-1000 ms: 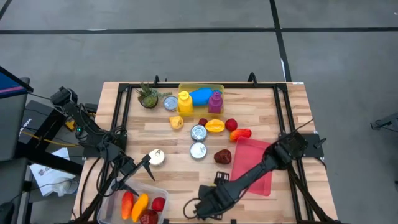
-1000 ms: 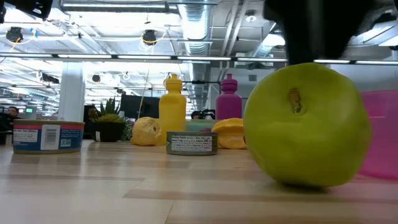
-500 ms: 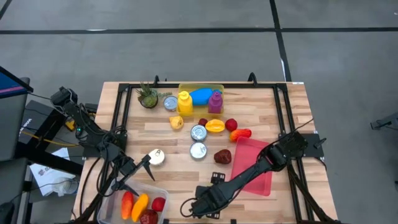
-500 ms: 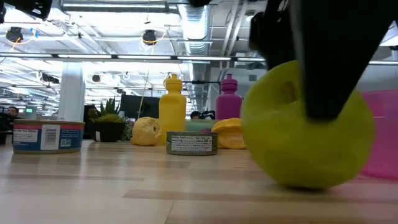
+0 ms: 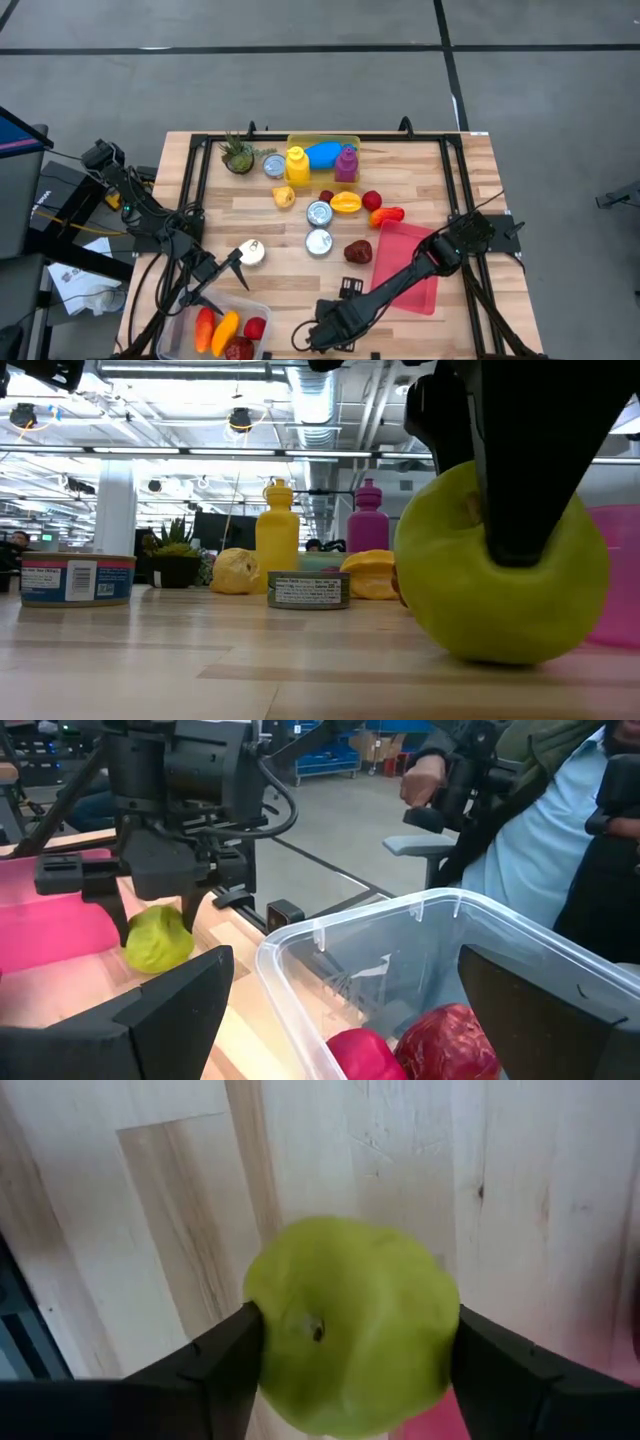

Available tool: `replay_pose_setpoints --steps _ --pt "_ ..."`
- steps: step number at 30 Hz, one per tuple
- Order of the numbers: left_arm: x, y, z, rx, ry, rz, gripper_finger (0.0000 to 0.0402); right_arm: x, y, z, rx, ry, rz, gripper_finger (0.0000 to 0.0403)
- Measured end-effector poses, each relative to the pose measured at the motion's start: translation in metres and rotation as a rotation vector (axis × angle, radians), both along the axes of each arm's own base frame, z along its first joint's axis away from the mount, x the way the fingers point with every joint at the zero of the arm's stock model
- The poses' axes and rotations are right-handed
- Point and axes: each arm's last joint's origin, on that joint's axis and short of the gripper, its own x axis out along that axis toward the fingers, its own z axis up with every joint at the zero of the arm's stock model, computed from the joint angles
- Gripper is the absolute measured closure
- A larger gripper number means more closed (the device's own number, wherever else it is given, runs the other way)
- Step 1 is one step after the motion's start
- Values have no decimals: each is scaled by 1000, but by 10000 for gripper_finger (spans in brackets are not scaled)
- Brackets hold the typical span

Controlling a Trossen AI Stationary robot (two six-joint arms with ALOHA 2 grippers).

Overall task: Pick & Place Food Item
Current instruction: Put the green apple into the white bin

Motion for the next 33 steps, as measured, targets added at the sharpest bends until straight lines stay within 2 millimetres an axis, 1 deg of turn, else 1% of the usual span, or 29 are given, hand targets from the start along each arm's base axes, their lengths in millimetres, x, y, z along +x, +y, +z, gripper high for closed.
replay_pose_setpoints --steps 5,7,9,12,15,18,20,22,25,28,30,32,33 --pt "0 0 0 0 0 4 24 8 -1 8 -67 -98 -1 149" --pt "0 0 0 0 -1 7 24 11 -2 17 -88 -144 0 149" --pt "0 0 0 1 -1 9 24 11 -3 29 -102 -177 -1 149" --pt "0 0 0 1 -1 11 24 2 -6 48 -136 -212 -9 149" --pt "0 0 0 1 -1 11 24 -5 -5 72 -177 -320 -13 149" --pt "0 0 0 1 -3 11 24 -9 0 102 -218 -511 3 149" --pt "0 0 0 1 -6 14 24 -9 7 117 -241 -641 45 149" --pt "1 1 1 -1 -11 28 24 -3 13 129 -243 -750 103 151" --pt "1 1 2 -11 -24 43 24 11 21 143 -206 -894 225 153" --pt "1 1 5 -26 -44 64 24 30 23 150 -158 -1018 332 153" --pt "2 1 6 -27 -56 69 24 39 19 149 -129 -1036 403 153" --pt "2 2 7 -27 -74 86 24 55 12 141 -60 -1068 436 153" --pt "2 2 8 -29 -80 92 24 60 8 137 -44 -1053 453 153"
